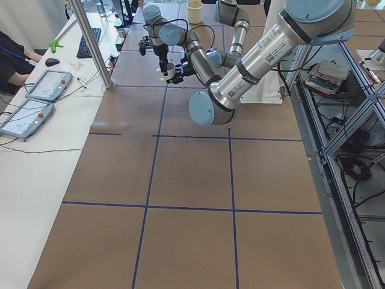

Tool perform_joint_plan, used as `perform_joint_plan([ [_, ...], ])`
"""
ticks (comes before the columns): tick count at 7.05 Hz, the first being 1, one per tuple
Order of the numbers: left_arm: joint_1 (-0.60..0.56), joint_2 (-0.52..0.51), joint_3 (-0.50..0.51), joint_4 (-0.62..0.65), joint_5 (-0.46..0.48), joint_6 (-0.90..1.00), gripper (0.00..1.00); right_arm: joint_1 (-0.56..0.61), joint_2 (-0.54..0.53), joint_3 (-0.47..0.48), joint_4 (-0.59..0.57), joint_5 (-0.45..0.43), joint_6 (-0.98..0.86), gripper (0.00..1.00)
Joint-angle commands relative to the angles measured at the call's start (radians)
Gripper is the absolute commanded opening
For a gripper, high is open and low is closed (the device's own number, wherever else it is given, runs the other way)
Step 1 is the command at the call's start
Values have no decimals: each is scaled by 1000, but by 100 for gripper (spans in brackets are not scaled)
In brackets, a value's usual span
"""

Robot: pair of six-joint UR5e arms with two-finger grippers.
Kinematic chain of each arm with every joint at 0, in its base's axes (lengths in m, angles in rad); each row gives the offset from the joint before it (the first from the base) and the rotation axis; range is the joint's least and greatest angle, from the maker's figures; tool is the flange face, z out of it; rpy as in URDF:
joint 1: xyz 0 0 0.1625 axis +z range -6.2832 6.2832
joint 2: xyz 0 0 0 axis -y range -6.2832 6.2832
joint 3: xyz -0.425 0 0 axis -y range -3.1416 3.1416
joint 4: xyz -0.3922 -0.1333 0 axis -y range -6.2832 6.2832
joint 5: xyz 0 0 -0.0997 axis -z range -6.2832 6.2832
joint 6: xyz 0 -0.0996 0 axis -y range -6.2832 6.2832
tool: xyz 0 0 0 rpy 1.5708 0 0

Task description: Left arm hands cup to right arm to dump lemon

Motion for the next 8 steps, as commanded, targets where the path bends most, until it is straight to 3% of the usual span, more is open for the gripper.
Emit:
perform_joint_plan([
  [1, 23, 4, 7, -5, 3, -13, 100, 0, 0, 3, 0, 6, 5, 5],
  [8, 29, 5, 54, -54, 3, -106, 94, -11, -6, 4, -7, 2, -9, 6],
])
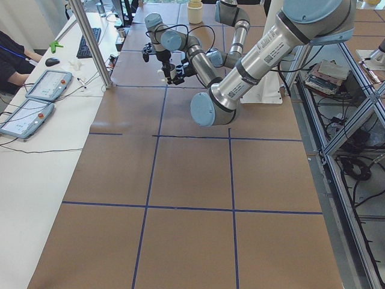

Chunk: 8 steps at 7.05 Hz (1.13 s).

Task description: Left arm hands cup to right arm to dump lemon

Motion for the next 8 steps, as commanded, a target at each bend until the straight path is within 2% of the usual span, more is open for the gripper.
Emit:
perform_joint_plan([
  [1, 0, -1, 22, -61, 0, -50, 94, -5, -2, 2, 1, -3, -1, 6],
  [8, 2, 5, 18, -61, -2, -50, 92, -5, -4, 2, 1, -2, -1, 6],
])
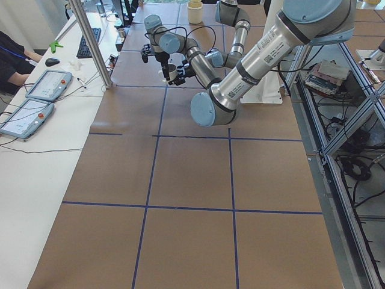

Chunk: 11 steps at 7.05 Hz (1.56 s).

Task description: Left arm hands cup to right arm to dump lemon

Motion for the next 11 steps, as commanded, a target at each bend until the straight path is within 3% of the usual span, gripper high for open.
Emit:
perform_joint_plan([
  [1, 0, 2, -4, 1, 0, -1, 89, 0, 0, 0, 1, 1, -2, 6],
  [3, 0, 2, -7, 1, -5, -1, 38, 0, 1, 2, 1, 0, 0, 6],
  [4, 0, 2, -7, 1, -5, -1, 31, 0, 1, 2, 1, 0, -2, 6],
  [11, 2, 14, -15, 3, 3, 0, 31, 0, -2, 2, 1, 0, -84, 8],
])
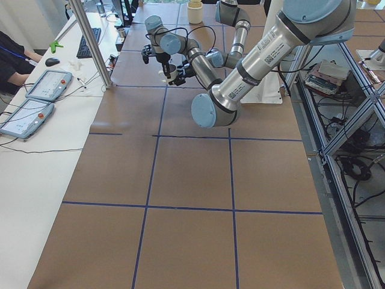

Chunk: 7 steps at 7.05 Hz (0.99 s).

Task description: Left arm hands cup to right arm to dump lemon

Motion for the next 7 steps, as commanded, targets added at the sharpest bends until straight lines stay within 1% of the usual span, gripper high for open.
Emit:
perform_joint_plan([
  [1, 3, 0, -1, -3, -3, 2, 31, 0, 0, 0, 1, -1, -34, 8],
  [3, 10, 1, -1, -3, -1, 0, 31, 0, 0, 0, 1, -1, -34, 8],
  [4, 10, 1, -1, -1, 0, 0, 20, 0, 0, -1, 3, -1, -34, 8],
  [5, 10, 0, -1, -3, 2, 2, 0, 0, -3, 0, 4, -1, -35, 14],
  [6, 10, 0, -1, -1, 2, 2, 0, 0, -17, 0, 7, -4, -23, 90],
  [7, 10, 1, -6, -1, 2, 2, 0, 0, -29, 6, 10, -4, -32, 100],
])
